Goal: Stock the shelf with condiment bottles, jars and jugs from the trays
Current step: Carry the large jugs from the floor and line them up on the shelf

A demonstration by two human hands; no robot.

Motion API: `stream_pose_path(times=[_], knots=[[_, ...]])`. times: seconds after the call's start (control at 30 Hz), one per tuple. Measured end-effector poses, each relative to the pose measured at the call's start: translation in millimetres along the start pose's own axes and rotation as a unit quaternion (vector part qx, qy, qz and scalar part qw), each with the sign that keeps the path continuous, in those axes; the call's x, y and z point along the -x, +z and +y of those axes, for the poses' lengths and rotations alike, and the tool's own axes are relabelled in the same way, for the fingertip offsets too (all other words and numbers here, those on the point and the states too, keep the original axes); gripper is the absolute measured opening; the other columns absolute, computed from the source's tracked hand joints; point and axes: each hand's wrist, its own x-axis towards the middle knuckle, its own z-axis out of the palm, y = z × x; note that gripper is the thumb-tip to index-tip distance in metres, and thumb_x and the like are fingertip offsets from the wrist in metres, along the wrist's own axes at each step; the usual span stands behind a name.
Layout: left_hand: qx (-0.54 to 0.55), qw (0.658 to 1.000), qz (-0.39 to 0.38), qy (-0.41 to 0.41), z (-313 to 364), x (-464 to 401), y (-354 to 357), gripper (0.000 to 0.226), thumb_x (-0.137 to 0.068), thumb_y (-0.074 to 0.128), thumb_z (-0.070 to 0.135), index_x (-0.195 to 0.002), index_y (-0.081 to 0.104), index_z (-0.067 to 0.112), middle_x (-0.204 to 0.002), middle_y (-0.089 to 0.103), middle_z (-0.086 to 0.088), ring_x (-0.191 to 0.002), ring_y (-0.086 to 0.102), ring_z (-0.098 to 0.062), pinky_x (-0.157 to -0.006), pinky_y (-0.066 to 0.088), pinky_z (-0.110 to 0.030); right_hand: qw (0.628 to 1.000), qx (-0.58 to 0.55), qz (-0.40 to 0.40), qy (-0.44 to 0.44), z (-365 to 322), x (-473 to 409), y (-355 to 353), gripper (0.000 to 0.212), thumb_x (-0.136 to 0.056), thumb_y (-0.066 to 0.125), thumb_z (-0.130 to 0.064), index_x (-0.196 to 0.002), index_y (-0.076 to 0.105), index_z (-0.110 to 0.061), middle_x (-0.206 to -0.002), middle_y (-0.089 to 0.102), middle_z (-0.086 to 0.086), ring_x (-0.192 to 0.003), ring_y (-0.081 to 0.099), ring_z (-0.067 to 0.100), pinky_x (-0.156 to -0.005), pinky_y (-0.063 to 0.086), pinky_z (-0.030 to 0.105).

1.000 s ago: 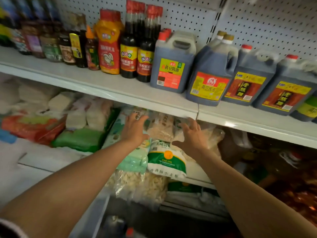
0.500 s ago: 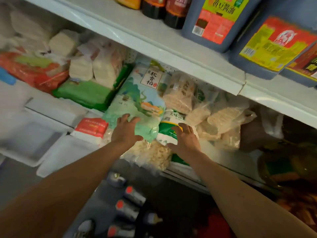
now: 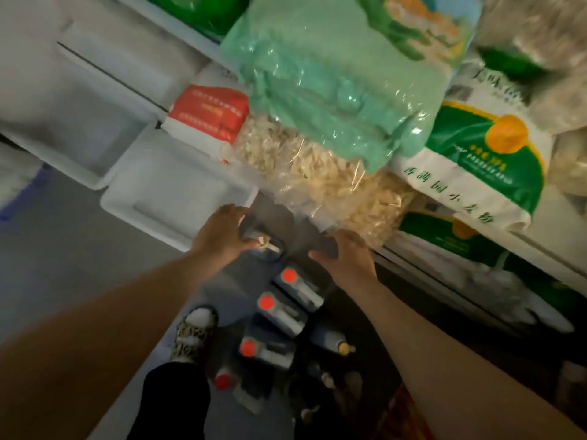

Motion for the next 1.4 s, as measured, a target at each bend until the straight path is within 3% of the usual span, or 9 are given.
stream_pose_path(times=[0.2, 0.33, 0.47, 0.63, 0.8, 0.93, 1.03, 1.23, 1.4], knots=[[0.039, 0.997, -0.069, -0.014, -68, -73, 78, 0.078, -0.075, 0.084, 0.04, -0.142, 0.049, 0.021, -0.137, 0.059, -0.009, -0.125, 0.056, -0.029, -0.102, 0.044, -0.036, 0.995, -0.099, -0.012, 0.027, 19, -69, 104, 0.041, -0.089, 0.068, -0.049, -0.119, 0.064, -0.02, -0.115, 0.058, -0.001, -0.108, 0.053, 0.016, -0.085, 0.035, 0.023], [0.041, 0.995, -0.096, 0.002, -103, -118, 121, 0.08, -0.077, 0.084, 0.034, -0.146, 0.045, 0.022, -0.141, 0.055, -0.006, -0.131, 0.05, -0.026, -0.105, 0.036, -0.032, 0.991, -0.127, -0.017, 0.026, 24, -115, 160, 0.035, -0.09, 0.07, -0.04, -0.115, 0.068, -0.015, -0.098, 0.055, -0.005, -0.095, 0.054, 0.013, -0.072, 0.03, 0.012], [0.034, 0.991, -0.116, 0.055, -130, -156, 155, 0.087, -0.076, 0.083, 0.039, -0.15, 0.037, 0.03, -0.151, 0.045, -0.001, -0.138, 0.042, -0.022, -0.111, 0.032, -0.031, 0.988, -0.151, -0.016, 0.016, 28, -159, 204, 0.04, -0.09, 0.069, -0.044, -0.122, 0.068, -0.02, -0.119, 0.067, 0.003, -0.113, 0.059, 0.02, -0.082, 0.037, 0.018], [0.101, 0.983, -0.139, 0.069, -142, -187, 174, 0.077, -0.078, 0.081, 0.039, -0.144, 0.043, 0.038, -0.136, 0.053, 0.005, -0.12, 0.052, -0.012, -0.091, 0.038, -0.019, 0.971, -0.239, -0.027, -0.006, 43, -184, 232, 0.029, -0.088, 0.07, -0.046, -0.11, 0.075, -0.027, -0.109, 0.072, -0.01, -0.098, 0.062, 0.001, -0.078, 0.042, 0.008], [0.146, 0.971, -0.166, 0.09, -142, -205, 174, 0.066, -0.08, 0.079, 0.039, -0.136, 0.043, 0.039, -0.127, 0.054, 0.008, -0.11, 0.057, -0.007, -0.091, 0.046, -0.025, 0.956, -0.292, -0.025, -0.024, 59, -193, 240, 0.023, -0.091, 0.068, -0.043, -0.107, 0.074, -0.027, -0.099, 0.072, -0.011, -0.093, 0.063, -0.001, -0.081, 0.045, 0.012], [0.196, 0.965, -0.156, 0.082, -132, -213, 172, 0.066, -0.082, 0.077, 0.037, -0.138, 0.043, 0.032, -0.126, 0.053, 0.012, -0.106, 0.054, 0.004, -0.078, 0.045, -0.009, 0.959, -0.284, 0.001, -0.009, 53, -203, 238, 0.012, -0.094, 0.064, -0.043, -0.092, 0.063, -0.031, -0.085, 0.064, -0.013, -0.083, 0.058, 0.004, -0.07, 0.04, 0.01], [0.228, 0.96, -0.149, 0.069, -130, -214, 173, 0.066, -0.084, 0.074, 0.042, -0.141, 0.042, 0.03, -0.13, 0.055, 0.008, -0.114, 0.055, -0.003, -0.084, 0.046, -0.014, 0.969, -0.243, 0.036, -0.021, 42, -210, 235, 0.022, -0.098, 0.058, -0.041, -0.082, 0.05, -0.029, -0.076, 0.053, -0.011, -0.08, 0.051, 0.014, -0.066, 0.033, 0.021], [0.258, 0.952, -0.151, 0.06, -124, -204, 166, 0.07, -0.086, 0.067, 0.053, -0.145, 0.039, 0.028, -0.135, 0.055, 0.003, -0.12, 0.057, -0.015, -0.098, 0.052, -0.035, 0.973, -0.222, 0.055, -0.031, 30, -209, 223, 0.026, -0.098, 0.056, -0.045, -0.089, 0.059, -0.021, -0.081, 0.056, -0.003, -0.077, 0.051, 0.016, -0.066, 0.035, 0.027], [0.222, 0.969, -0.098, 0.045, -120, -169, 137, 0.066, -0.082, 0.06, 0.07, -0.138, 0.043, 0.039, -0.131, 0.059, 0.004, -0.116, 0.058, -0.019, -0.099, 0.049, -0.043, 0.97, -0.234, 0.058, -0.035, 6, -183, 200, 0.032, -0.098, 0.056, -0.046, -0.074, 0.05, -0.026, -0.073, 0.052, -0.011, -0.066, 0.047, 0.002, -0.056, 0.034, 0.018]])
